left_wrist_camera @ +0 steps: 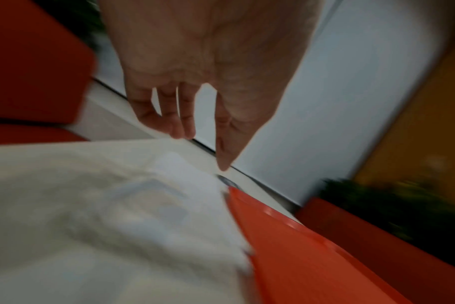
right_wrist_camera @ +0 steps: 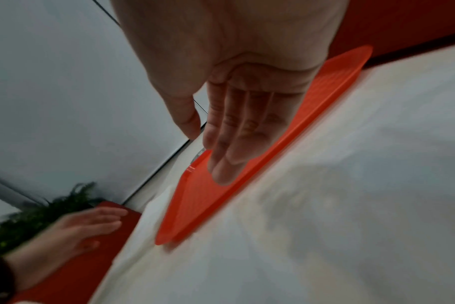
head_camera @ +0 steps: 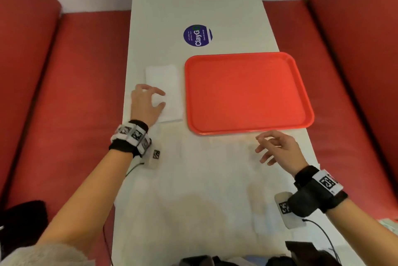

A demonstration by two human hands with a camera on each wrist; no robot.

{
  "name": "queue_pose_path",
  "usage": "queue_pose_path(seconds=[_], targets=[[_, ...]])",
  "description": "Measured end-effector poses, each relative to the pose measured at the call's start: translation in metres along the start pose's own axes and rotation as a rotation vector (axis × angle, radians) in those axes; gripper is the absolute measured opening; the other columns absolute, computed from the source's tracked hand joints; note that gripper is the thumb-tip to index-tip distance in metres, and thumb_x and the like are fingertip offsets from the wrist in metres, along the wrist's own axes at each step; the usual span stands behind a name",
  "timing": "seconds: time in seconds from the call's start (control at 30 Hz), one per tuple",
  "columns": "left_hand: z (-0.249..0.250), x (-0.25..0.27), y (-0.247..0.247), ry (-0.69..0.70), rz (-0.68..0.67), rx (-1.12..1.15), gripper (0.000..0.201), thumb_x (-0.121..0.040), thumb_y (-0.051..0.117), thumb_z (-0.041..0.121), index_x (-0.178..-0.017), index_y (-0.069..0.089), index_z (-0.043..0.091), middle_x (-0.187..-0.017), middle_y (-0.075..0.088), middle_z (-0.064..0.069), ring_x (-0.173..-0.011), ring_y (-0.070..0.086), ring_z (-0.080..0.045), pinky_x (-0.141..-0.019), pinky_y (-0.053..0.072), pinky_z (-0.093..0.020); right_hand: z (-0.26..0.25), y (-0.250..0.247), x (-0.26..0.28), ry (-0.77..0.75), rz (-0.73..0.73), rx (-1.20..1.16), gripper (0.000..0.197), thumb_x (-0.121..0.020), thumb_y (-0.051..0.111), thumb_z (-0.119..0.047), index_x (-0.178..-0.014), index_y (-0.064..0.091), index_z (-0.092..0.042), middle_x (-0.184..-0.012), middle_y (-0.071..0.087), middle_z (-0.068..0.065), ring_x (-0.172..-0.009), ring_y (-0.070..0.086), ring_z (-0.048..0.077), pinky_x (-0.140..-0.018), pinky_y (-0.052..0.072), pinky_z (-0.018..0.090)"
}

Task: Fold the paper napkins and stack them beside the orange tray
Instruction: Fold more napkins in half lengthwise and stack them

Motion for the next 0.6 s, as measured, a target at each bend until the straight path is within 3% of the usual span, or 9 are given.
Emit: queue_pose_path(seconds=[0.07, 0.13, 0.23, 0.33, 0.47, 0.53, 0.6], targets=[[0.033, 0.040, 0.026, 0.103, -0.068, 0.057, 0.019, -0.081, 0.072, 0.007, -0.098, 0.071, 0.015, -0.112, 0.053, -0.008, -0.100, 0.050, -0.019, -0.092, 0.041, -0.029, 0.024, -0.015, 0.010, 0.015, 0.038, 0.120, 0.005, -0.090, 0.067, -0.018, -0.089, 0.069, -0.013, -0.074, 0.071, 0.010, -0.053, 0.066, 0.027, -0.047, 0.051, 0.031], [0.064, 0.083, 0.067, 0.120, -0.258, 0.189, 0.013, -0.083, 0.068, 0.004, -0.094, 0.069, 0.012, -0.093, 0.059, -0.004, -0.077, 0.052, -0.014, -0.075, 0.042, -0.025, 0.051, -0.021, 0.022, 0.052, 0.024, 0.219, 0.003, -0.086, 0.071, -0.014, -0.083, 0.069, -0.014, -0.075, 0.068, 0.012, -0.050, 0.064, 0.023, -0.047, 0.052, 0.031], [0.098, 0.144, 0.133, 0.075, -0.524, 0.212, 0.007, -0.089, 0.065, 0.019, -0.089, 0.062, 0.013, -0.075, 0.061, 0.000, -0.061, 0.051, -0.013, -0.065, 0.048, -0.030, 0.085, -0.020, 0.037, 0.082, -0.031, 0.336, 0.009, -0.079, 0.079, -0.019, -0.078, 0.070, -0.020, -0.074, 0.065, 0.008, -0.054, 0.061, 0.019, -0.051, 0.052, 0.030], [0.117, 0.179, 0.171, 0.021, -0.576, 0.077, 0.028, -0.091, 0.061, 0.040, -0.087, 0.050, 0.014, -0.072, 0.058, 0.001, -0.065, 0.055, -0.021, -0.066, 0.052, -0.038, 0.101, -0.010, 0.046, 0.063, -0.070, 0.411, 0.014, -0.074, 0.082, -0.028, -0.078, 0.069, -0.025, -0.073, 0.066, 0.000, -0.063, 0.059, 0.013, -0.061, 0.047, 0.021], [0.125, 0.190, 0.193, -0.045, -0.548, -0.175, 0.063, -0.082, 0.056, 0.068, -0.107, 0.047, 0.011, -0.097, 0.062, -0.006, -0.087, 0.063, -0.028, -0.065, 0.045, -0.032, 0.106, -0.004, 0.048, 0.025, -0.062, 0.406, 0.013, -0.076, 0.081, -0.025, -0.079, 0.068, -0.023, -0.071, 0.064, -0.002, -0.064, 0.057, 0.010, -0.062, 0.043, 0.019], [0.122, 0.188, 0.198, -0.071, -0.531, -0.234, 0.066, -0.082, 0.056, 0.068, -0.112, 0.048, 0.010, -0.106, 0.062, -0.007, -0.096, 0.063, -0.029, -0.069, 0.046, -0.033, 0.107, -0.003, 0.048, 0.019, -0.052, 0.399, 0.011, -0.077, 0.079, -0.022, -0.079, 0.068, -0.021, -0.070, 0.062, -0.002, -0.063, 0.055, 0.011, -0.062, 0.043, 0.020], [0.121, 0.186, 0.200, -0.086, -0.507, -0.271, 0.055, -0.084, 0.057, 0.060, -0.106, 0.050, 0.010, -0.106, 0.063, -0.008, -0.096, 0.063, -0.030, -0.068, 0.045, -0.032, 0.108, -0.003, 0.048, 0.015, -0.048, 0.388, 0.010, -0.077, 0.078, -0.020, -0.079, 0.068, -0.019, -0.069, 0.061, -0.003, -0.063, 0.054, 0.011, -0.062, 0.043, 0.020]])
Point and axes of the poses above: each hand's wrist, its own x-axis away from the middle knuckle, its own y-axis out of the palm, z = x × y, the point moved 9 cm from there along -x, towards the middle knuckle
